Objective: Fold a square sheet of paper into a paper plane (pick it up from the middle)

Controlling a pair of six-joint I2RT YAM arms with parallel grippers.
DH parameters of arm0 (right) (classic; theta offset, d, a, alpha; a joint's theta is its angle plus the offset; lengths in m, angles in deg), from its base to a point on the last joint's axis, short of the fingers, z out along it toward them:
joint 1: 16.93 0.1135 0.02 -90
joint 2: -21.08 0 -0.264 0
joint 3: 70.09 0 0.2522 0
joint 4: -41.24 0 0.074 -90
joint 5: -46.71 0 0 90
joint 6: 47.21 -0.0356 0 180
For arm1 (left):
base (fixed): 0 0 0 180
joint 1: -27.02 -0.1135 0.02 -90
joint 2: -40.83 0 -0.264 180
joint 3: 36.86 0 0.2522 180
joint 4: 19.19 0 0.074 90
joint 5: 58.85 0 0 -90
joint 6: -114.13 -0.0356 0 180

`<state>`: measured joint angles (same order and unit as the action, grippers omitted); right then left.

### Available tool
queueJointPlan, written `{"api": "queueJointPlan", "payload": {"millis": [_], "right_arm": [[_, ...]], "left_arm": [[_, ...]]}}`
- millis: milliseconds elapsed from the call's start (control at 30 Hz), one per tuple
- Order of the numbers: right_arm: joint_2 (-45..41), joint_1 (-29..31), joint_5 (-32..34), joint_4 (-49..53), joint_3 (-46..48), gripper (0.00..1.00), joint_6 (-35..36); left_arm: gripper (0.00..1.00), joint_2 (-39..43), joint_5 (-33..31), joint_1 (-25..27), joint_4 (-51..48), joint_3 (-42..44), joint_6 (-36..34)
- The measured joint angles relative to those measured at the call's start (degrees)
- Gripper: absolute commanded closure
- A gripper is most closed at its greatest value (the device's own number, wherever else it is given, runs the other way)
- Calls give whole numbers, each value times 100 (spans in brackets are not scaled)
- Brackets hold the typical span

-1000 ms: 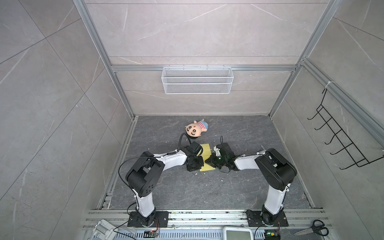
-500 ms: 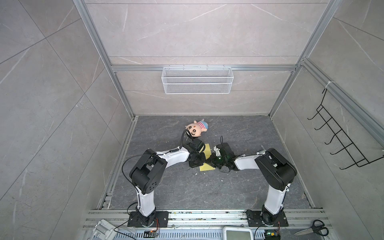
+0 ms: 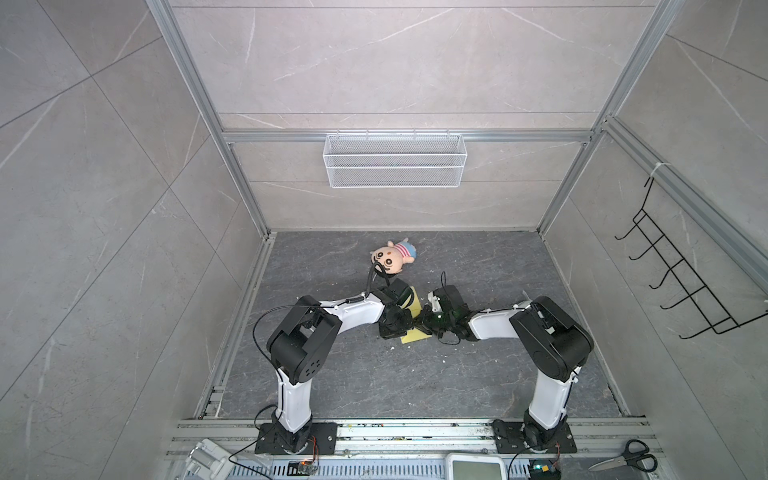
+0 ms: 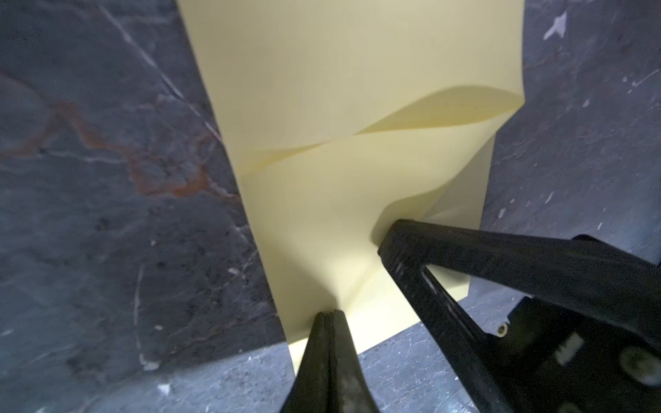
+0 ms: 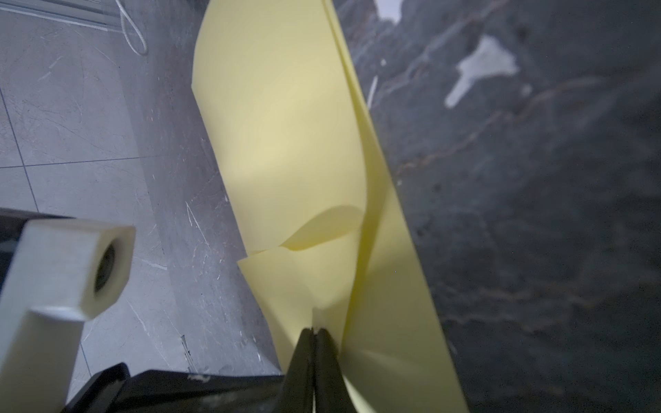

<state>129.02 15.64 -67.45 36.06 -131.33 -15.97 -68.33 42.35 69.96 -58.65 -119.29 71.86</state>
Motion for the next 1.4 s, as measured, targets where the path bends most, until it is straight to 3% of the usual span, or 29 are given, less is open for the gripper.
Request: {"api": "queueJointPlan", "payload": {"millis": [767,1067,1400], "right_arm": [[7,0,2,96,-48,93,-17],[9,0,0,98,-50,93,-20],[44,-9,-24,4,-52,92,-20]], "left_arm": [[100,267,11,221,-693,192,-4],[100,754,-31,42,-675,188,-70],[100,192,-31,-28,-428,-138,-70]]}}
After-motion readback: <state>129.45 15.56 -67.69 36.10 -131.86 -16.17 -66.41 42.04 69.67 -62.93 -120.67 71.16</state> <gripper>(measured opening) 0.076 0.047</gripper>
